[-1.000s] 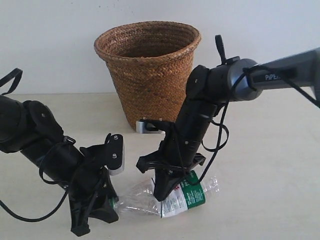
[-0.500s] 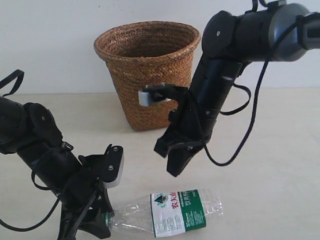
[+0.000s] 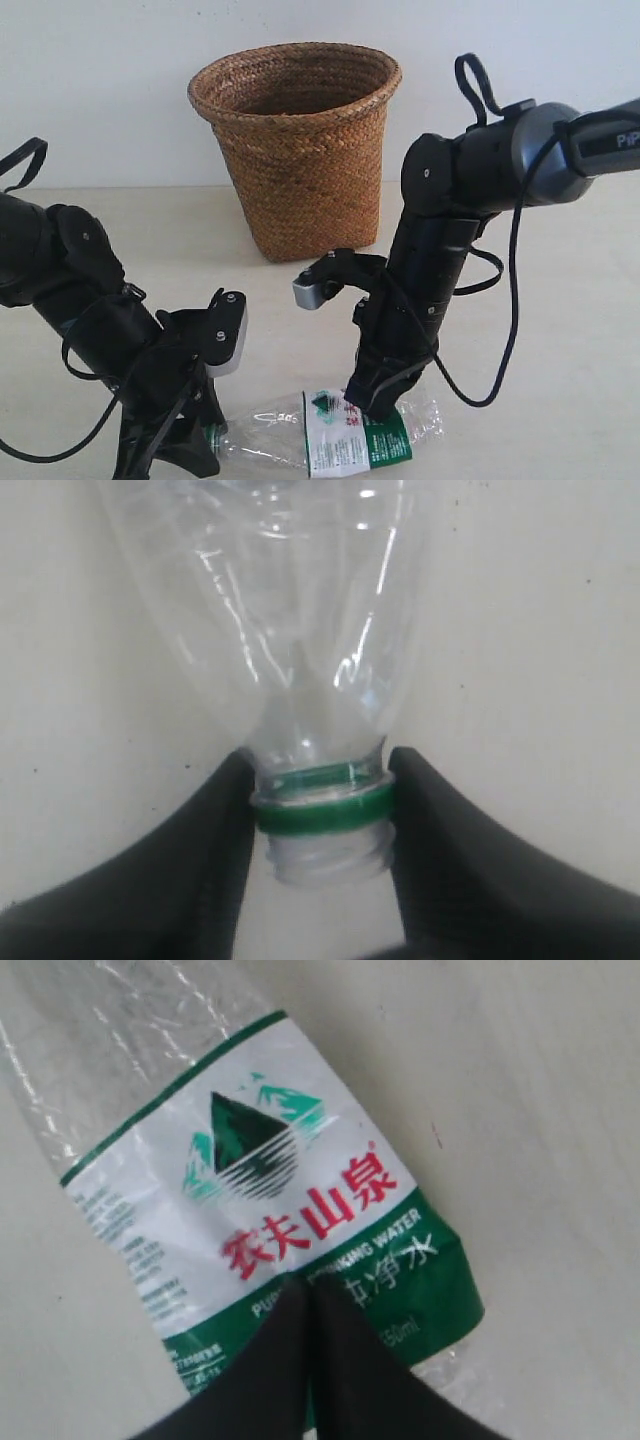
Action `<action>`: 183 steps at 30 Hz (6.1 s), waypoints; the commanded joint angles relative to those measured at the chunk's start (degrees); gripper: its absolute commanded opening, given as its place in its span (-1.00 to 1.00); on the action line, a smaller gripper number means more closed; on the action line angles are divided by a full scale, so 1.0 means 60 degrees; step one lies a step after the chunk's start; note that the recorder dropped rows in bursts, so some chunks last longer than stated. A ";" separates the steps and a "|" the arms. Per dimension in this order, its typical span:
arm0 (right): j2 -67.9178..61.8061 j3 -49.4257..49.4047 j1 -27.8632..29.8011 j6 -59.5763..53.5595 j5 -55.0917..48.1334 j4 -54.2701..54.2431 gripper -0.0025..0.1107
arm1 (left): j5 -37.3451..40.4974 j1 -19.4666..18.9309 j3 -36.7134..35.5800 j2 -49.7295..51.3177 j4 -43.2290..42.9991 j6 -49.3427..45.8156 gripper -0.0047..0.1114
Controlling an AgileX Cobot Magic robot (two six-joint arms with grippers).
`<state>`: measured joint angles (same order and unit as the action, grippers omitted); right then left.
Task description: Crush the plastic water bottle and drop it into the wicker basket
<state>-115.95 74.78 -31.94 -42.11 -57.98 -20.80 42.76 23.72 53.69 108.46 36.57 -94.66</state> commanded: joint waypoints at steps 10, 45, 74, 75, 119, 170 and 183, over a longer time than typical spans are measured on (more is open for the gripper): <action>-0.1738 0.0326 0.0002 0.0862 0.0580 0.0916 -0.96 | 0.0054 0.0053 -0.0049 -0.0007 -0.0084 -0.0042 -0.84; 0.3814 -0.0249 0.4006 0.3335 -0.0546 0.1628 -0.96 | 0.1628 0.0053 0.0742 -0.0340 0.0218 0.1173 -0.84; 0.3792 -0.2664 0.5683 0.2138 0.2208 -0.0326 -0.96 | -0.4691 -0.0471 0.5276 -0.1561 0.1503 0.3133 0.57; 0.3792 -0.2664 0.5683 0.2096 0.2208 -0.0348 -0.96 | -0.4691 -0.0471 0.5276 -0.1561 0.1503 0.3133 0.55; 0.9778 -0.4442 0.5702 0.5798 0.2323 0.4181 -0.96 | 0.2184 -0.0515 0.1964 -0.6128 -0.5955 1.3142 -0.84; 1.9151 -1.1817 0.5702 0.5250 0.8325 0.1806 -0.96 | -0.7127 -0.0515 -0.7979 -1.5500 -0.5668 1.5911 -0.84; 1.9151 -1.1817 0.5702 0.5250 0.8313 0.1806 -0.96 | -0.7127 -0.0515 -0.7978 -1.5500 -0.5761 1.5776 -0.84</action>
<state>-1.19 3.89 2.17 -10.25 -8.20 -9.75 0.82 20.60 6.22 15.65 2.09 0.00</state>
